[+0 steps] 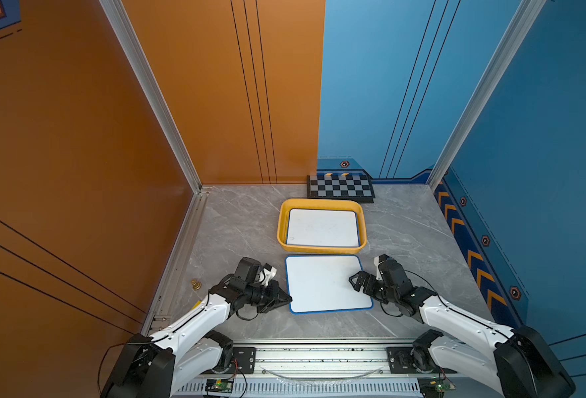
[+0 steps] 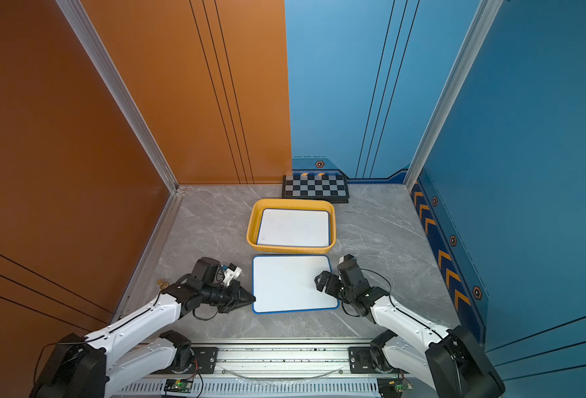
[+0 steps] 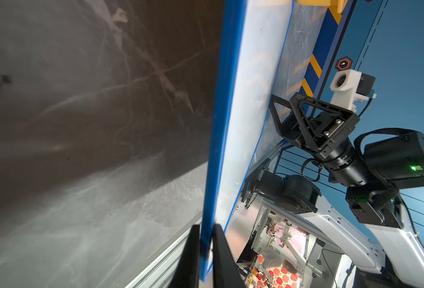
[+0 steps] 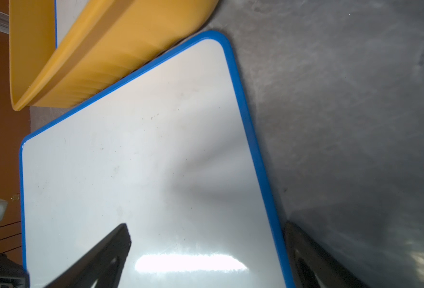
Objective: Put the whiteboard into the storage box
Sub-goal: Pick up the whiteboard at the center of the board.
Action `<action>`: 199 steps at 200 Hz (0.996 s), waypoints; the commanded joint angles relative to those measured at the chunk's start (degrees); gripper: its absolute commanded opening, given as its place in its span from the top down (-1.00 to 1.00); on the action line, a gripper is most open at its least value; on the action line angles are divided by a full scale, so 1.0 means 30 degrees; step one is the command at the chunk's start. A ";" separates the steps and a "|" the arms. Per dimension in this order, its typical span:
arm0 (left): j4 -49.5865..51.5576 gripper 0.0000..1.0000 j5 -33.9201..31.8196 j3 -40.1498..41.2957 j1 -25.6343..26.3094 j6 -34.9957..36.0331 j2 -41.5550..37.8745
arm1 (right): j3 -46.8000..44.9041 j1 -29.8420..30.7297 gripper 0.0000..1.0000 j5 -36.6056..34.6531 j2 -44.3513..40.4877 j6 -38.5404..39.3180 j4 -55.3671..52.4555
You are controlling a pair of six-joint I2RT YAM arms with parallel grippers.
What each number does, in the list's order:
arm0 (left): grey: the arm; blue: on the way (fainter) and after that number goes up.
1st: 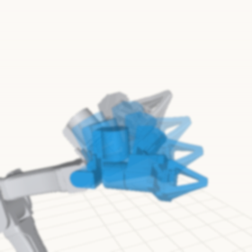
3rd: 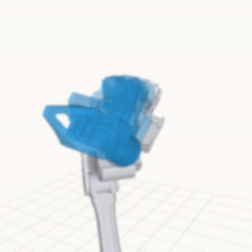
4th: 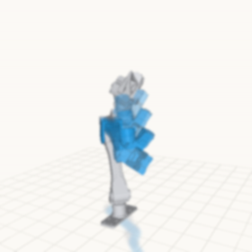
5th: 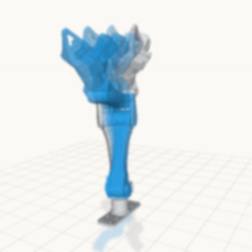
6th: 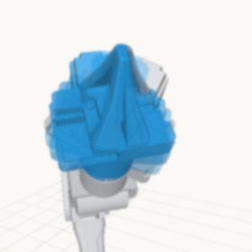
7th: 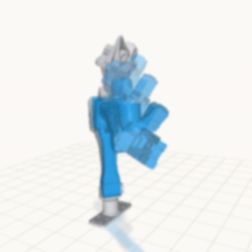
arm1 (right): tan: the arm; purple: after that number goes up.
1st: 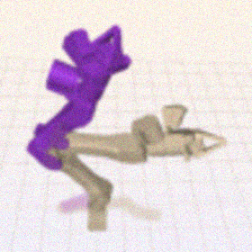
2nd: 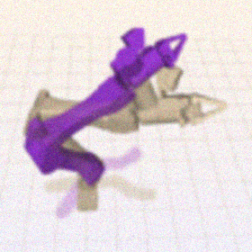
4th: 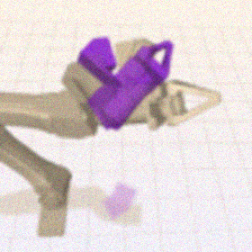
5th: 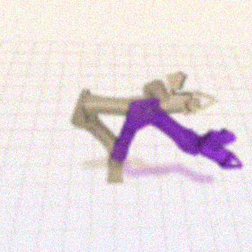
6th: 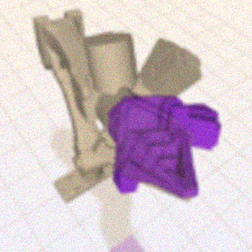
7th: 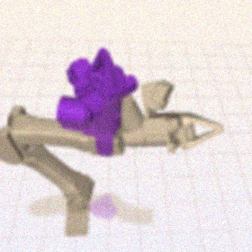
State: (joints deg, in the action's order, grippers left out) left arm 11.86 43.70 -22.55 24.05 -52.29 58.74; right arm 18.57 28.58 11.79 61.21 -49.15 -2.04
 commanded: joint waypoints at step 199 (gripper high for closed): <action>-0.0161 0.62 0.0894 -0.2204 0.1031 -0.0994 0.0095 | -0.0947 -0.1345 -0.98 0.3533 0.0725 0.0393 -0.4069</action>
State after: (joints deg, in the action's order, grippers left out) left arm 12.82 45.69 -27.11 26.13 -55.16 57.74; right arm 19.07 24.25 19.55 62.15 -45.91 -2.07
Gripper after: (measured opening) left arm 0.192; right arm 0.991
